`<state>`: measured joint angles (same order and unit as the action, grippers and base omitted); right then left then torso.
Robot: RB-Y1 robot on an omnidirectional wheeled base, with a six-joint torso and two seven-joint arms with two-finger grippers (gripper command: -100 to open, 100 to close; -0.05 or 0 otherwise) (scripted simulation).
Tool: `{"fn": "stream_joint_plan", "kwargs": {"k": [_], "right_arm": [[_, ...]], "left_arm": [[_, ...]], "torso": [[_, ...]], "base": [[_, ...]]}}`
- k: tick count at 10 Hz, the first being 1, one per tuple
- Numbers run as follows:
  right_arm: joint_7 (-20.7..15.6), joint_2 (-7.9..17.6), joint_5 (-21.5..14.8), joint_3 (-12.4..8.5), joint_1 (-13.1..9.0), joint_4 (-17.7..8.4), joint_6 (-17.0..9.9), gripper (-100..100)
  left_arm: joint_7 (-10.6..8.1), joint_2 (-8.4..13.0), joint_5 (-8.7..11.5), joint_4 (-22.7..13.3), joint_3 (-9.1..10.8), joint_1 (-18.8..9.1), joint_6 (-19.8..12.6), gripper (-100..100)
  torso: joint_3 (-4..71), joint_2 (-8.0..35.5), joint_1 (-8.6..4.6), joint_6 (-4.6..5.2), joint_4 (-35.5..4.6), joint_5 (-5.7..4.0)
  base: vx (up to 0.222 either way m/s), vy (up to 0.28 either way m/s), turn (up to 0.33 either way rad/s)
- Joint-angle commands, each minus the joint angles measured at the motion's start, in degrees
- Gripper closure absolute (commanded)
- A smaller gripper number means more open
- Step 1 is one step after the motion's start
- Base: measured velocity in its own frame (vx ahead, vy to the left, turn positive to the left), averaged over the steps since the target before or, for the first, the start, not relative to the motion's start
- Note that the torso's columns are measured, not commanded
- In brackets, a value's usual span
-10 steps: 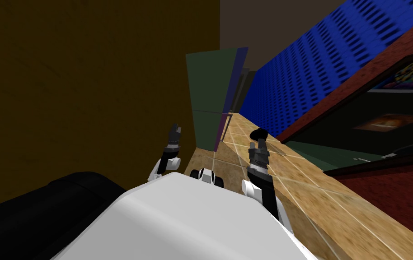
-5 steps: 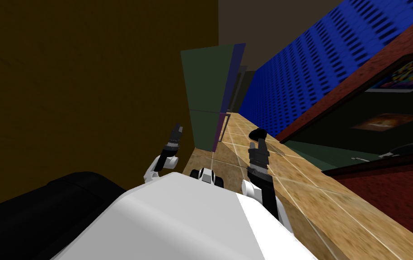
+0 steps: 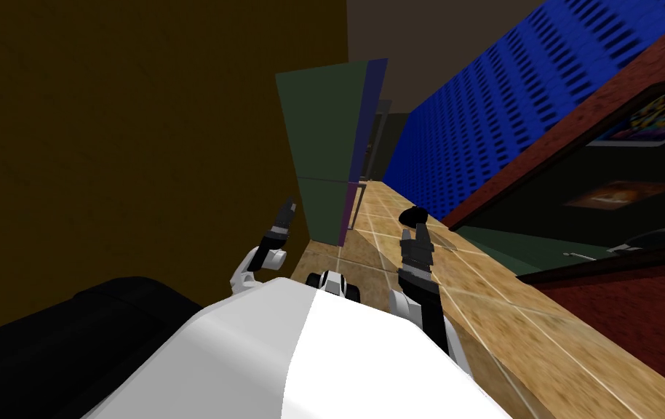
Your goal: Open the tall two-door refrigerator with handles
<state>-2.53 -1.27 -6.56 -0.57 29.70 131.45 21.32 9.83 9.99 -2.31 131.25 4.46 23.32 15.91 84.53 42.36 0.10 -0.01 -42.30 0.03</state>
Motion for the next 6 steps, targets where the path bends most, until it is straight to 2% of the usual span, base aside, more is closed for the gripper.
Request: {"fn": "stream_joint_plan", "kwargs": {"k": [1,5,6], "right_arm": [[0.0,0.0,0.0,0.0,0.0,0.0,0.0,0],[0.0,0.0,0.0,0.0,0.0,0.0,0.0,0],[0.0,0.0,0.0,0.0,0.0,0.0,0.0,0]], "left_arm": [[0.27,0.5,-0.1,0.9,0.09,-1.0,-4.0,-100],[0.68,0.7,-0.2,2.3,0.23,-2.4,-9.9,-100],[0.68,0.7,-0.2,2.3,0.23,-2.4,-10.5,-100]], "torso": [[-0.1,0.1,0.00,0.01,0.0,0.01],[0.0,0.0,-0.06,0.01,0.0,-0.01],[0.0,-0.1,-0.17,0.01,0.0,-0.04]], "base": [[0.089,-0.094,-0.028],[0.088,-0.094,-0.022],[0.071,-0.097,-0.011]]}}
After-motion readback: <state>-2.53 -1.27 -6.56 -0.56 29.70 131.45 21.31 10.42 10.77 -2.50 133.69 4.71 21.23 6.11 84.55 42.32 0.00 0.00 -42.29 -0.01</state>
